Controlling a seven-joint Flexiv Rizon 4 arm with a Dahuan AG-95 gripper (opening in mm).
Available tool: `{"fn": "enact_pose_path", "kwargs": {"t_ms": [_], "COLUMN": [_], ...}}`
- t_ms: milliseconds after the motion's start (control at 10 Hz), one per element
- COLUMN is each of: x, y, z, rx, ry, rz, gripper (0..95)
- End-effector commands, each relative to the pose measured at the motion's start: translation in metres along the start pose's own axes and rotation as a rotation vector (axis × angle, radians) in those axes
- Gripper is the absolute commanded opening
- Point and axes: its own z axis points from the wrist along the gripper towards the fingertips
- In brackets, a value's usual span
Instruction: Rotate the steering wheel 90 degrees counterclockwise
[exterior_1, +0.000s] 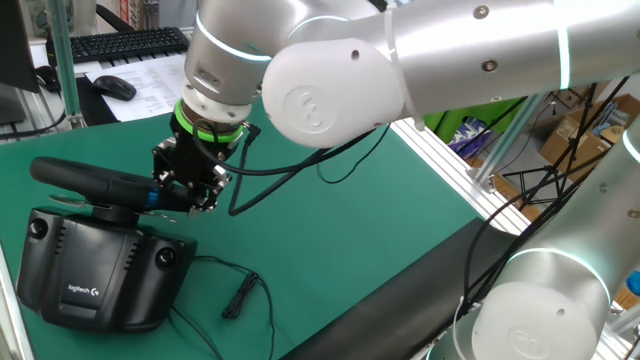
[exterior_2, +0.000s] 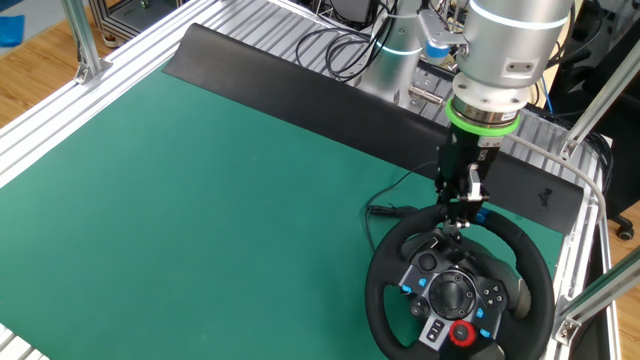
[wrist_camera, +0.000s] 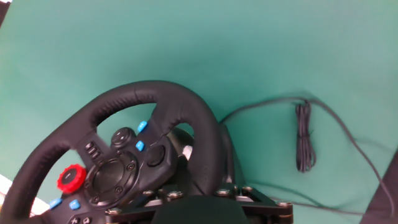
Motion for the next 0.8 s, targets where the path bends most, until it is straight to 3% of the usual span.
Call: {"fn": "enact_pose_path", "kwargs": {"t_ms": [100, 400, 600, 800], "x": [0.001, 0.001, 0.003, 0.014], "y": [0.001, 0.001, 0.000, 0.001], "z": [0.000, -0.008, -0.017, -0.023], "rx": [0.002, 0.020, 0.030, 0.035], "ry": [-0.005, -0.010, 0.007, 0.021], "rz": [0.006, 0.038, 0.071, 0.110], "gripper": [19.0, 76.0, 76.0, 76.0]}}
